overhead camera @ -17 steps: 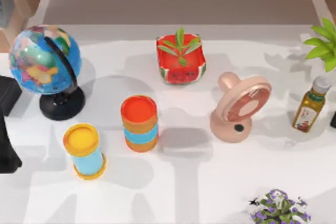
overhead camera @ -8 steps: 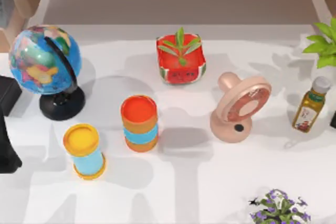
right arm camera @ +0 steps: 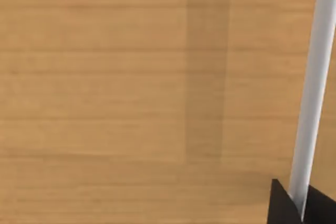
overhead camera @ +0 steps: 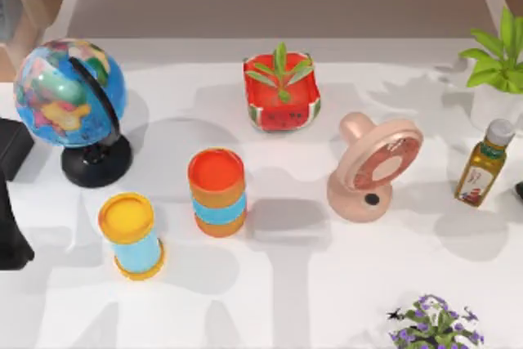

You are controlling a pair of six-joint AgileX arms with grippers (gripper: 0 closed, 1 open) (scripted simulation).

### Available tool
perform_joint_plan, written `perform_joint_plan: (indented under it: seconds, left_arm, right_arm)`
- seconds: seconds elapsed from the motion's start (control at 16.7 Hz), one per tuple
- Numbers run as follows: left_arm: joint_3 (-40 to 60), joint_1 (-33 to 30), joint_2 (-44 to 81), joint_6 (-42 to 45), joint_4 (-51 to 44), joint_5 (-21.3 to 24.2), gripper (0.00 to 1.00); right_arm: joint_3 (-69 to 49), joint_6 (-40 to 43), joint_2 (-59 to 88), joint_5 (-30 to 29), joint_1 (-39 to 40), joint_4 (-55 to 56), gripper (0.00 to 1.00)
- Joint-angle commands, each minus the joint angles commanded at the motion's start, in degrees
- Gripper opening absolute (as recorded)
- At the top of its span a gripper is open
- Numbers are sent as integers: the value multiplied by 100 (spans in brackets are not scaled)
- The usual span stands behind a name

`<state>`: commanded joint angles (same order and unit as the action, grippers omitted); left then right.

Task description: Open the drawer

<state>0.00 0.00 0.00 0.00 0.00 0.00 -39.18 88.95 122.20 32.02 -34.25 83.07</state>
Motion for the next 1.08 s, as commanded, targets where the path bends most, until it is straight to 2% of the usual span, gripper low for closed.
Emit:
perform_joint_plan:
  seconds: [0.42, 0.66, 1.08]
  left_arm:
    - [0, 0, 0, 0, 0, 0, 100]
    - [0, 0, 0, 0, 0, 0, 100]
    - [0, 0, 0, 0, 0, 0, 100]
  right_arm:
    - [1103, -4, -394, 635, -619, 717, 0]
    - [1141, -5, -409, 662, -641, 745, 0]
    - [1141, -5, -409, 662, -641, 745, 53]
